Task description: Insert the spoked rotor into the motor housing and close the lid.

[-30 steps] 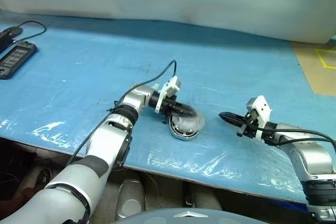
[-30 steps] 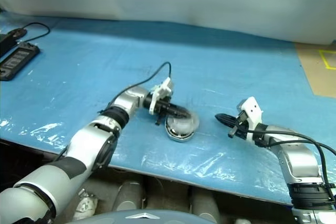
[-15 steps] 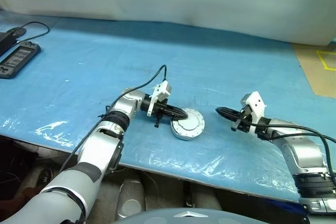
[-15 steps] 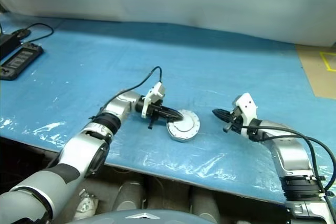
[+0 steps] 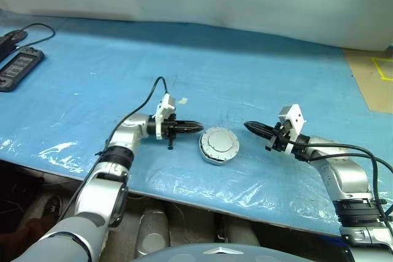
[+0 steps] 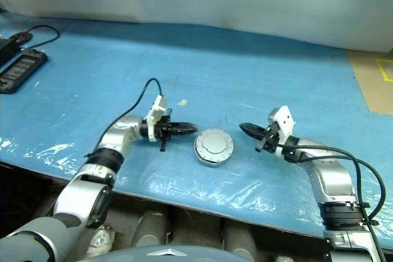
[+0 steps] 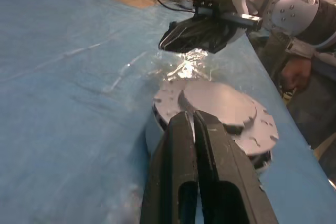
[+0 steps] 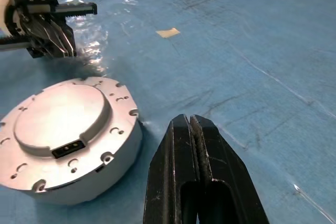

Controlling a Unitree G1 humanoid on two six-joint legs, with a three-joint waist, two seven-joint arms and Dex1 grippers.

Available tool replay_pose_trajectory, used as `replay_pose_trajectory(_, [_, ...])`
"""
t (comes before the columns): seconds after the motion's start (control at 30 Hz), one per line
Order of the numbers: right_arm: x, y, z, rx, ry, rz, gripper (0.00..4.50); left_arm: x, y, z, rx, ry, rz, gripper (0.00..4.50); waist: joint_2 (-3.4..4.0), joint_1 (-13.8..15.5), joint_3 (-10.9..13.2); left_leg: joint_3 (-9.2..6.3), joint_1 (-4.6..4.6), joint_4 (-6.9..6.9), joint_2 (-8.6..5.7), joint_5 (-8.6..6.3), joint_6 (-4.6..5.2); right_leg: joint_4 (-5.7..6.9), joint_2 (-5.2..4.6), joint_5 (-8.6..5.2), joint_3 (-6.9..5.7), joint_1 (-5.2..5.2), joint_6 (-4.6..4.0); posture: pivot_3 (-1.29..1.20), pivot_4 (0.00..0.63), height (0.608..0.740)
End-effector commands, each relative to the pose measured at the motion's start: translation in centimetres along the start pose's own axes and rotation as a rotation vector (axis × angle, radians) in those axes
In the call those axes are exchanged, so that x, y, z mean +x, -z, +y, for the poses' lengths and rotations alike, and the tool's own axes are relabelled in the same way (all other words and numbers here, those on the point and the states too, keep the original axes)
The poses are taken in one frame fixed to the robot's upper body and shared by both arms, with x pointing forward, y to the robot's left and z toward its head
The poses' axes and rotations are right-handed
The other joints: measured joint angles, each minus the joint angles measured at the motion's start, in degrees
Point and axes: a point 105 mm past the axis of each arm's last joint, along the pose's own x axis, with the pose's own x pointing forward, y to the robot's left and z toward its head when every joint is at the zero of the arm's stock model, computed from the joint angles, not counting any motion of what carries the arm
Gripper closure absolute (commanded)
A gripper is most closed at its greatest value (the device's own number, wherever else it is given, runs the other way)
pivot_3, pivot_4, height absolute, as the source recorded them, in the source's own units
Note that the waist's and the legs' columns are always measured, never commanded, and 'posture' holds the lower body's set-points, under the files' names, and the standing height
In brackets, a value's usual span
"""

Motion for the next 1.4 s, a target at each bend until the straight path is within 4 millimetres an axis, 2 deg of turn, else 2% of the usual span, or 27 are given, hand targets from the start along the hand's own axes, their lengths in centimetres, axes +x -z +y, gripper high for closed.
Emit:
replay_pose_trajectory(0.03, [-0.4, -1.8, 0.4, -0.062, -0.026, -0.072, 4.5, -0.6, -0.4, -0.3, 0.044, -0.017, -0.001, 4.35, 0.0, -0.01, 0.0, 0.01, 0.0, 0.01, 0.0, 0.0, 0.0, 0.0, 0.0, 0.0, 0.0, 0.0, 0.0, 0.0, 0.15, 0.74])
replay_pose_trajectory(0.27, [-0.4, -1.4, 0.2, -0.065, -0.025, -0.049, 4.5, -1.6, 0.2, -0.5, 0.042, -0.07, 0.0, 4.35, 0.0, 0.0, 0.0, 0.02, -0.01, 0.0, 0.01, 0.0, 0.0, 0.0, -0.01, -0.02, 0.0, 0.0, 0.03, 0.0, 0.15, 0.74])
replay_pose_trajectory(0.57, [-1.0, -1.2, 0.5, -0.022, -0.042, -0.034, 4.5, -1.4, 1.2, -0.3, 0.035, -0.09, -0.002, 4.35, 0.0, -0.06, 0.0, 0.03, 0.0, 0.0, 0.0, 0.0, 0.0, 0.0, -0.01, -0.02, 0.0, 0.0, 0.03, 0.0, 0.15, 0.74])
replay_pose_trajectory(0.87, [-0.8, -0.8, 0.4, -0.054, -0.03, -0.008, 4.5, -1.5, 2.1, -0.4, 0.044, -0.103, 0.001, 4.35, 0.0, -0.07, 0.0, 0.03, 0.01, 0.01, 0.01, 0.0, -0.01, 0.02, 0.0, -0.02, 0.01, 0.0, 0.03, 0.0, 0.15, 0.74])
replay_pose_trajectory(1.23, [-0.5, 0.0, -0.3, -0.083, -0.006, 0.016, 4.5, -1.4, 1.9, -0.1, 0.059, -0.137, -0.011, 4.35, 0.0, -0.07, 0.0, 0.03, 0.02, 0.04, 0.01, 0.01, 0.0, 0.07, 0.0, -0.02, 0.01, 0.0, 0.03, 0.0, 0.15, 0.74])
replay_pose_trajectory(1.4, [-0.3, -0.4, -0.9, -0.088, 0.006, 0.001, 4.5, -1.2, 1.4, 0.4, 0.078, -0.143, 0.0, 4.35, 0.0, -0.11, 0.0, 0.03, 0.02, 0.06, 0.01, 0.01, 0.0, 0.09, 0.0, -0.02, 0.01, 0.0, 0.03, 0.0, 0.15, 0.74])
